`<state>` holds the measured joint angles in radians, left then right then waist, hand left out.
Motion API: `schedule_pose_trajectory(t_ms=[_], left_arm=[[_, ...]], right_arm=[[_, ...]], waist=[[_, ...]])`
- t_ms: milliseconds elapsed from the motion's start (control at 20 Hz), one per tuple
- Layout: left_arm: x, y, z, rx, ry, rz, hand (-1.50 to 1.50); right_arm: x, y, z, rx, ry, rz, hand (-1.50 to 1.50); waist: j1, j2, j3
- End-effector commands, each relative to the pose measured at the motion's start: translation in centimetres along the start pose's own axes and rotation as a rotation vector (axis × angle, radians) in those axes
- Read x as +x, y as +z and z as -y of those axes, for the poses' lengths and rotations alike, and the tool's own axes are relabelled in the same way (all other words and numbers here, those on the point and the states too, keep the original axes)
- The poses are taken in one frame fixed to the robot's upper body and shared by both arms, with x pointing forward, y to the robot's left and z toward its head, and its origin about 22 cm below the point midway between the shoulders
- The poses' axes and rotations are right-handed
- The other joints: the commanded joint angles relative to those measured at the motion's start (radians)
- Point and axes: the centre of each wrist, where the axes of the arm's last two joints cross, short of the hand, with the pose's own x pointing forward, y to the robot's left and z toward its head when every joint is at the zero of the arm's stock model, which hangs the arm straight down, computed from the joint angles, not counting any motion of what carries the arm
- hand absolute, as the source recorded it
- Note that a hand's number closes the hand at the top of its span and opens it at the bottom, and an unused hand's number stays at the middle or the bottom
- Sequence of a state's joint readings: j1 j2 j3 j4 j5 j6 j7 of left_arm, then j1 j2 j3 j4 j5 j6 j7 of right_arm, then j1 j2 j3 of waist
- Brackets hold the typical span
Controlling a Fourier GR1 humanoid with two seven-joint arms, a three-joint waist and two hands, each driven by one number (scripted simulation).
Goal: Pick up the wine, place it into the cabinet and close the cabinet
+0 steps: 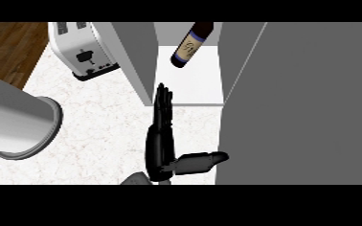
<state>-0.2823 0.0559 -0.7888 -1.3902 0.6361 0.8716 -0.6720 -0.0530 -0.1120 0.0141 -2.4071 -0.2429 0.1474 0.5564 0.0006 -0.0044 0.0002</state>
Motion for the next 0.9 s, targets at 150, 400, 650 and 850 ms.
schedule_pose_trajectory(t_ms=[150,400,650,850], left_arm=[[4.2,3.4,-1.0,0.067,0.003,0.019,-1.5],[5.7,5.9,-2.9,0.006,0.023,0.023,-1.5],[6.7,7.1,-4.6,-0.061,0.041,0.035,-1.5],[9.4,8.3,-7.1,-0.107,0.054,-0.001,-1.5]], right_arm=[[1.9,2.3,-0.6,0.032,-0.012,0.017,-1.5],[2.4,2.2,0.1,0.09,-0.023,0.016,-1.5],[2.5,2.3,-0.4,0.184,-0.033,-0.03,1.5],[0.5,1.4,-0.1,0.201,-0.021,-0.039,1.5]], waist=[[-0.001,0.001,0.0],[-0.002,0.001,0.0],[-0.006,0.0,0.0],[0.002,0.001,0.0]])
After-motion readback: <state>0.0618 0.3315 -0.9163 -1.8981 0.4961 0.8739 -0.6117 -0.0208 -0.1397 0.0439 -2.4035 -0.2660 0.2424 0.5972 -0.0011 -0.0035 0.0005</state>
